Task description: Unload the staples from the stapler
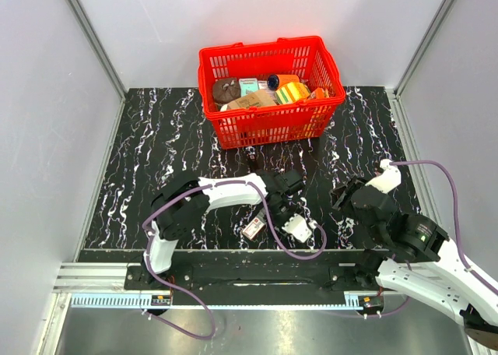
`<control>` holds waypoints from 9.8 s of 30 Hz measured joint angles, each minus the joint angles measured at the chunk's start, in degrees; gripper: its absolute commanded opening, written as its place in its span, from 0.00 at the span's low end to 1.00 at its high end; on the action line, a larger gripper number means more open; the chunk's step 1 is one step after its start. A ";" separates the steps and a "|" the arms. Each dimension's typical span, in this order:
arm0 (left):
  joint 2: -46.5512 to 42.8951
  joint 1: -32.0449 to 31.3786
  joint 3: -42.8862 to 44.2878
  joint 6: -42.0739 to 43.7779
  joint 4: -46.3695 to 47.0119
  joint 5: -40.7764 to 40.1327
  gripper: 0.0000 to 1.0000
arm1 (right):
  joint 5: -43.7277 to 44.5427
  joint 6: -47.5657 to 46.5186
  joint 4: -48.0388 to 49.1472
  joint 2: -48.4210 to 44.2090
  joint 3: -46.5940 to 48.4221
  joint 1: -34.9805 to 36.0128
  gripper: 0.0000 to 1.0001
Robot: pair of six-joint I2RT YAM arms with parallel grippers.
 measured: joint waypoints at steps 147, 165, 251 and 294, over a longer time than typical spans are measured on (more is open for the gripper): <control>-15.45 37.31 -11.58 -48.13 12.70 -12.68 0.63 | -7.82 -11.23 19.89 12.22 -6.82 -0.31 0.34; -6.25 45.64 -6.62 -22.45 11.21 -5.03 0.63 | -7.87 -12.46 21.62 12.81 -6.93 -0.31 0.34; -11.74 39.52 6.38 -9.20 -18.23 14.88 0.06 | -7.87 -13.40 21.16 8.57 -7.67 -0.15 0.26; -22.08 40.54 -23.08 -171.84 114.71 40.83 0.16 | -31.28 -20.57 59.30 27.91 8.37 -0.04 0.48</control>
